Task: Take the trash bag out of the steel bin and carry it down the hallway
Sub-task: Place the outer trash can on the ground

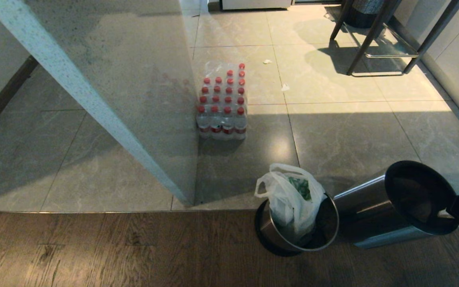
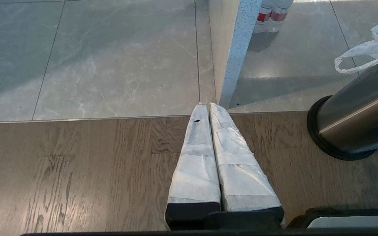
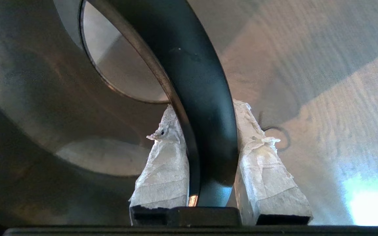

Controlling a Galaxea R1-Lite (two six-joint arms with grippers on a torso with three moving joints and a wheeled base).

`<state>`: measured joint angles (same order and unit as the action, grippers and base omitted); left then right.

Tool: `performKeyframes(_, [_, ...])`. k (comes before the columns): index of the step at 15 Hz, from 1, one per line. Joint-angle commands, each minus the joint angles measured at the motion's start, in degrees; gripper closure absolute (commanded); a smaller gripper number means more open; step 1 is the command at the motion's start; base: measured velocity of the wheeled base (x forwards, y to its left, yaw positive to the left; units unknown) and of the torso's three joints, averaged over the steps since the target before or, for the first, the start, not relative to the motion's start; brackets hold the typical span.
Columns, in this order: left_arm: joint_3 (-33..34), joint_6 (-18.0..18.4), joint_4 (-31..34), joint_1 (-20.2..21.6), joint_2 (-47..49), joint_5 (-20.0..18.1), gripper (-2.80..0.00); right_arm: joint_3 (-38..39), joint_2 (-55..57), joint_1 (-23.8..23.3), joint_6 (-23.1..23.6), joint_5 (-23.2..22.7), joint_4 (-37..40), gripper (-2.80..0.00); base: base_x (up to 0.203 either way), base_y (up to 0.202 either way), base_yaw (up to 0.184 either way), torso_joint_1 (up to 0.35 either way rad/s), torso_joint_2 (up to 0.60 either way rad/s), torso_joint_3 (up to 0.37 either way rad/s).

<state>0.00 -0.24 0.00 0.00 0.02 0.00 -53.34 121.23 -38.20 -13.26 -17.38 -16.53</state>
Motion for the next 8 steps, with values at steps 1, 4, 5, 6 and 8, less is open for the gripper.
performKeyframes(1, [0.0, 0.0, 0.0, 0.0, 0.1, 0.0, 0.0, 1.6, 5.2, 0.8, 0.1, 0.4, -2.8, 0.0, 0.0, 0.0, 0.0, 0.0, 0.0, 0.0])
performKeyframes(4, [0.0, 0.0, 0.0, 0.0, 0.1, 0.0, 0.0, 2.7, 8.1, 1.5, 0.6, 2.3, -8.7, -2.8, 0.0, 0.0, 0.0, 0.0, 0.0, 0.0])
performKeyframes(5, [0.0, 0.0, 0.0, 0.0, 0.1, 0.0, 0.0, 2.8, 8.1, 1.6, 0.4, 2.4, -9.4, -2.8, 0.0, 0.0, 0.0, 0.0, 0.0, 0.0])
performKeyframes(6, [0.0, 0.0, 0.0, 0.0, 0.1, 0.0, 0.0, 2.9, 7.9, 1.6, 0.4, 2.4, -9.4, -2.8, 0.0, 0.0, 0.0, 0.0, 0.0, 0.0])
performKeyframes(8, [-0.1, 0.0, 0.0, 0.0, 0.1, 0.0, 0.0, 4.2, 4.8, 1.5, 0.2, 2.3, -10.1, -2.8, 0.0, 0.0, 0.0, 0.0, 0.0, 0.0])
